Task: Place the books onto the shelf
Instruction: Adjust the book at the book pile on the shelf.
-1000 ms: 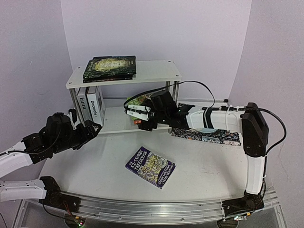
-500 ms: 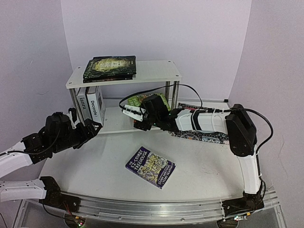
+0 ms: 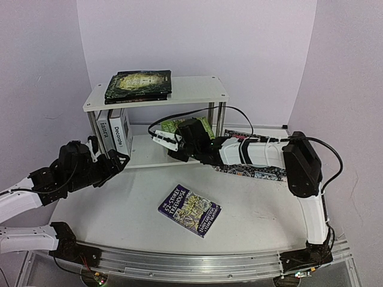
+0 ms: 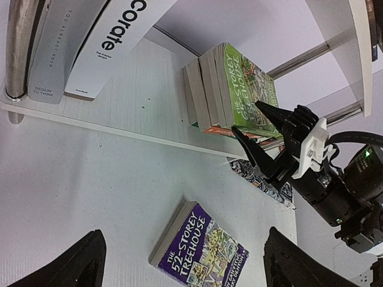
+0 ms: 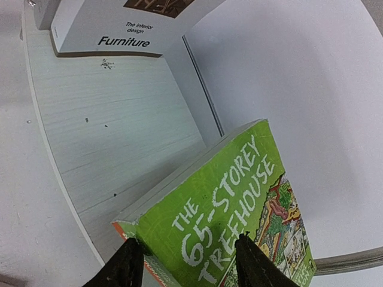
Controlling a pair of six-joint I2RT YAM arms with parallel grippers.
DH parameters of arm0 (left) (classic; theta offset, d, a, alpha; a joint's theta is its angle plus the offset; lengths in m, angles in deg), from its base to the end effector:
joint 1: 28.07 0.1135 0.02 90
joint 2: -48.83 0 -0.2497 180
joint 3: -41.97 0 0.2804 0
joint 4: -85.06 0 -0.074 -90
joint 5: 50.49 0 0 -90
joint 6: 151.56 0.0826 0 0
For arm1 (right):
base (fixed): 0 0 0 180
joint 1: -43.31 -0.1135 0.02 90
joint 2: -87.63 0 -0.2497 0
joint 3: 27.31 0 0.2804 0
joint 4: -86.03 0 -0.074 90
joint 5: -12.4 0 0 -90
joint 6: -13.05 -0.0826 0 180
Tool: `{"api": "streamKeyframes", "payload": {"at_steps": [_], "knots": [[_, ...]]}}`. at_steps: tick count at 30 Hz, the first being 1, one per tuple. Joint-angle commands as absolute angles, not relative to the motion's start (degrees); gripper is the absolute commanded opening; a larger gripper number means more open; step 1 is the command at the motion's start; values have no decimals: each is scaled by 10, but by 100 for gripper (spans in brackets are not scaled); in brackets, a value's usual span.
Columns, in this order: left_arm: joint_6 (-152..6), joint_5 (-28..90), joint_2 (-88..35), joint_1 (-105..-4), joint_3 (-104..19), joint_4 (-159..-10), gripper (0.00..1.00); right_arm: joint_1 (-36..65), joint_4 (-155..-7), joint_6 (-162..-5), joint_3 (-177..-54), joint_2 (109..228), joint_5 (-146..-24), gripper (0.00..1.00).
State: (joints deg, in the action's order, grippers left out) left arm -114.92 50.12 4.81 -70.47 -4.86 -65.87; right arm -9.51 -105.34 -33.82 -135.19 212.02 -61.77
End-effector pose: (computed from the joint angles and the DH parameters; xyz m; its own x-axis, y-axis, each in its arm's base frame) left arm 0.2020 -0.1639 0.2321 -0.6290 -0.4937 -0.6006 0.0606 0.7390 -0.6710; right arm 0.3701 0.4507 0.2261 0.3723 -0.5976 -0.7102 -0.4766 0.5335 -0.6987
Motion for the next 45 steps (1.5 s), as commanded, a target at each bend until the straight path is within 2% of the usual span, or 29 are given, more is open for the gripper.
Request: {"api": "streamKeyframes", "payload": {"at_steps": [1, 25, 40, 45], "knots": [[-1139, 498, 45, -703, -58, -680, 93, -90, -1082, -329, -1378, 2128, -591, 53], [-1136, 498, 52, -703, -59, -681, 93, -52, -1086, -301, -1317, 2074, -607, 57], [-1134, 495, 36, -703, -62, -686, 93, -45, -1072, -329, -1224, 1980, -653, 72], [-1132, 477, 20, -703, -54, -703, 93, -83, -1039, -352, -1219, 1958, -592, 78]]}}
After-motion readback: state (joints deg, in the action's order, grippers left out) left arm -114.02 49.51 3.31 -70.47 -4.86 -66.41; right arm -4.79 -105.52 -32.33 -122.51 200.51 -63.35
